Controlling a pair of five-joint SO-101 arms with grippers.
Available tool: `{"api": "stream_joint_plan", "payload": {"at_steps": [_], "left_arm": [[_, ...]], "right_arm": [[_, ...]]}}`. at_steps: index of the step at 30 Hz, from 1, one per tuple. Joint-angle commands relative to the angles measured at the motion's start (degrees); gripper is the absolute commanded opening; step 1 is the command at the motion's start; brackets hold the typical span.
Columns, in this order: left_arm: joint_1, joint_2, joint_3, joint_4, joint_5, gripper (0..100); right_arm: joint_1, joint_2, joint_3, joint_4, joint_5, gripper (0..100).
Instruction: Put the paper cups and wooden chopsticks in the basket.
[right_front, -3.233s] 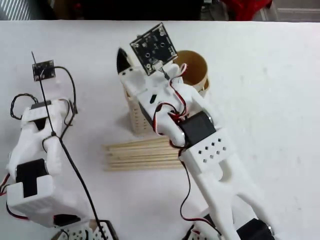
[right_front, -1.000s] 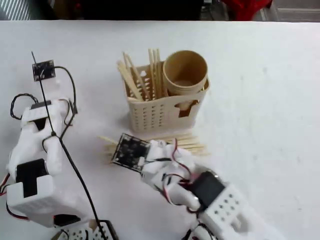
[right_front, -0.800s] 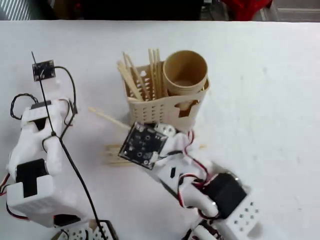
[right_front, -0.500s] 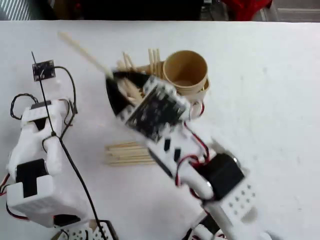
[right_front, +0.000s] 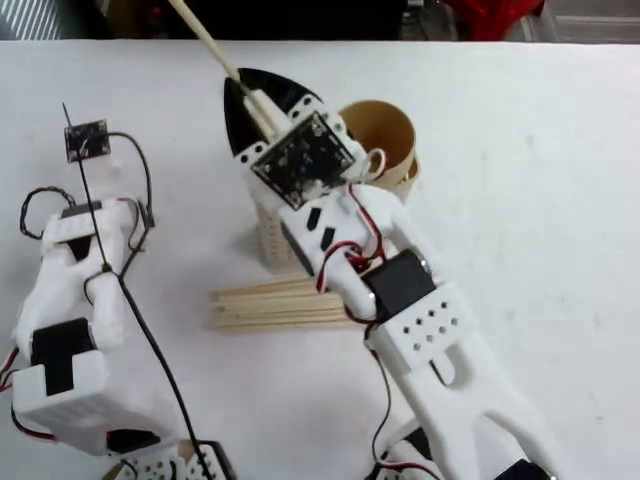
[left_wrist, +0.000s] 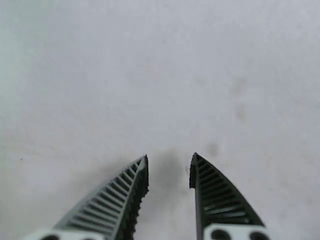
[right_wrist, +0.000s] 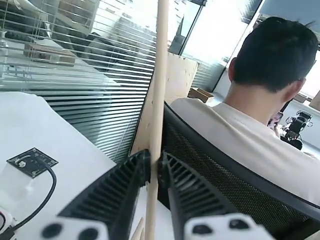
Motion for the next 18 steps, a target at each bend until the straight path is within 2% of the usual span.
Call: {"api": "stream_joint_plan", "payload": {"at_steps": [1,6,13,18], "left_arm": [[0.75,-0.22,-1.41,-0.97,-0.62,15],[0.84,-0.22,-1.41,-0.97,-0.62,15],[0.84,-0.22,-1.41,-0.97,-0.62,15],[0.84,-0.22,-1.41,-0.97,-0.62,15]], "right_arm": [[0.48,-0.22,-0.53,-1.54,-0.62,2.1],[0.4,-0.57,-0.44,-1.1,-0.62,9.1],[0.4,-0.57,-0.44,-0.84,-0.62,9.1],[0.66,-0.66,-0.44,5.93,-0.53,9.0]]}}
